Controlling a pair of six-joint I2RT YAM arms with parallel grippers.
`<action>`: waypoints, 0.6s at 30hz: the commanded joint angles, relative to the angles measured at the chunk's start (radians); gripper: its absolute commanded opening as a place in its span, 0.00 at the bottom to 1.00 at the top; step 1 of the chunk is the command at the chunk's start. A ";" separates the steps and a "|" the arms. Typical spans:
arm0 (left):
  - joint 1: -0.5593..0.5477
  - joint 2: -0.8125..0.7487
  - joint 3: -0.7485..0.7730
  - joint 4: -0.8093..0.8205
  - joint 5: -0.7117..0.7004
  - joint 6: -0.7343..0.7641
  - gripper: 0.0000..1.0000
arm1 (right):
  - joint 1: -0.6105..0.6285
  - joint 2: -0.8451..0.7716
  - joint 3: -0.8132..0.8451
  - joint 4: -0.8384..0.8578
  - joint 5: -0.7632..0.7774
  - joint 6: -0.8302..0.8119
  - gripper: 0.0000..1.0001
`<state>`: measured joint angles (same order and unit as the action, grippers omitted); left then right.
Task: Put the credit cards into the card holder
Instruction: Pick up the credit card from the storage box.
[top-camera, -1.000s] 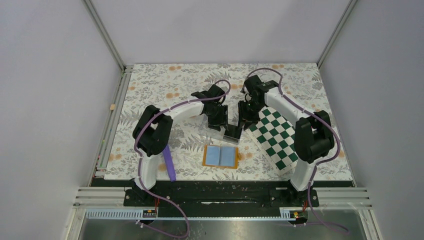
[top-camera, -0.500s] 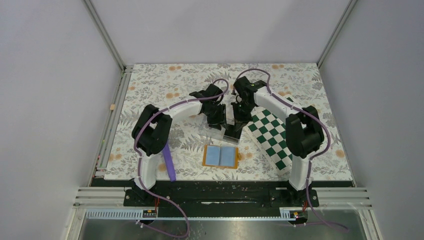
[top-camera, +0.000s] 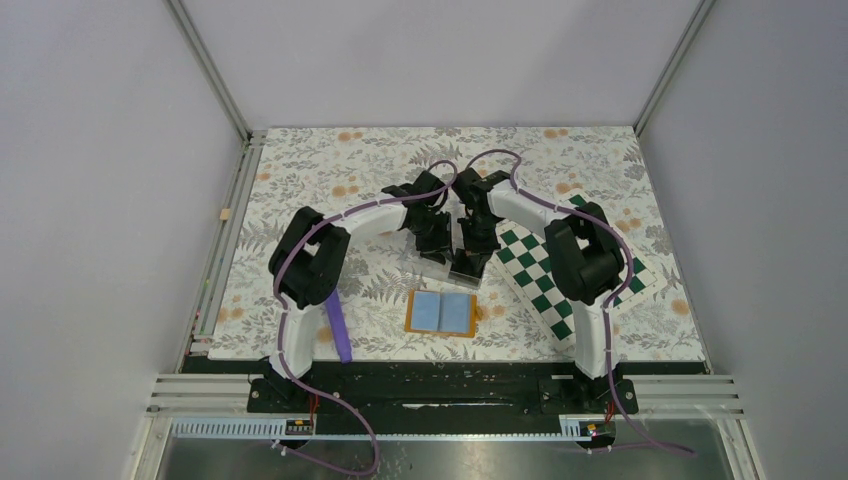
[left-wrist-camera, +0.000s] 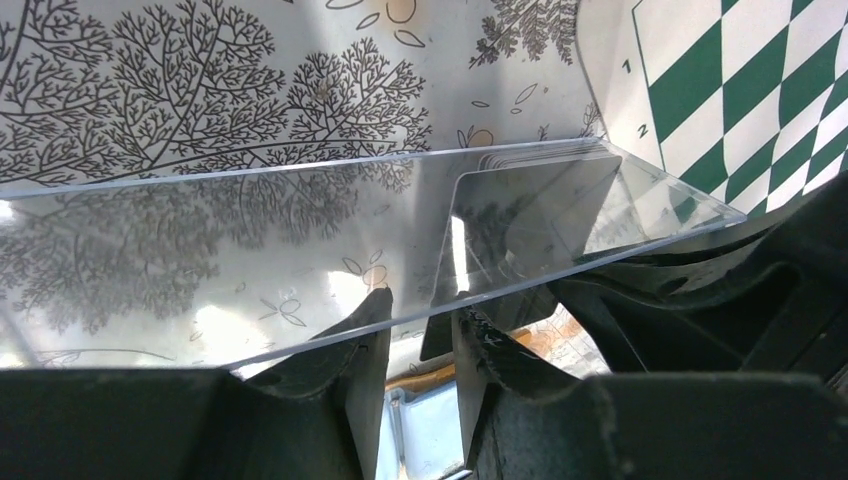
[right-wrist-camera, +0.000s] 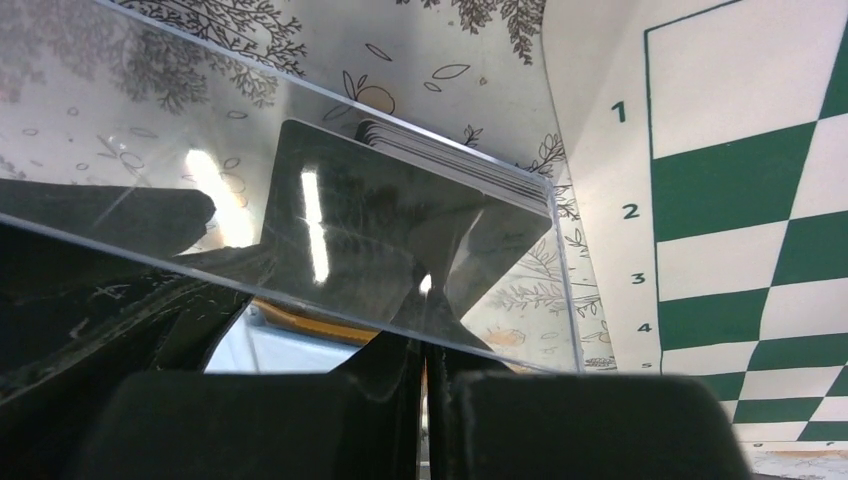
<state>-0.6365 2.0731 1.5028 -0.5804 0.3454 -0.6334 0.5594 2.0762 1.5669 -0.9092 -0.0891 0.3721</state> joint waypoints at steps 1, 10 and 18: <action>-0.001 0.014 0.021 0.029 0.050 -0.004 0.28 | 0.014 0.014 0.014 -0.019 0.052 0.017 0.00; -0.009 0.000 -0.010 0.138 0.159 -0.052 0.19 | 0.014 0.007 -0.012 0.003 0.024 0.014 0.00; -0.015 -0.029 0.001 0.067 0.047 -0.025 0.25 | 0.014 0.002 -0.026 0.015 0.004 0.017 0.00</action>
<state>-0.6445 2.0834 1.4952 -0.4953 0.4549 -0.6754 0.5648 2.0815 1.5566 -0.9028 -0.0807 0.3855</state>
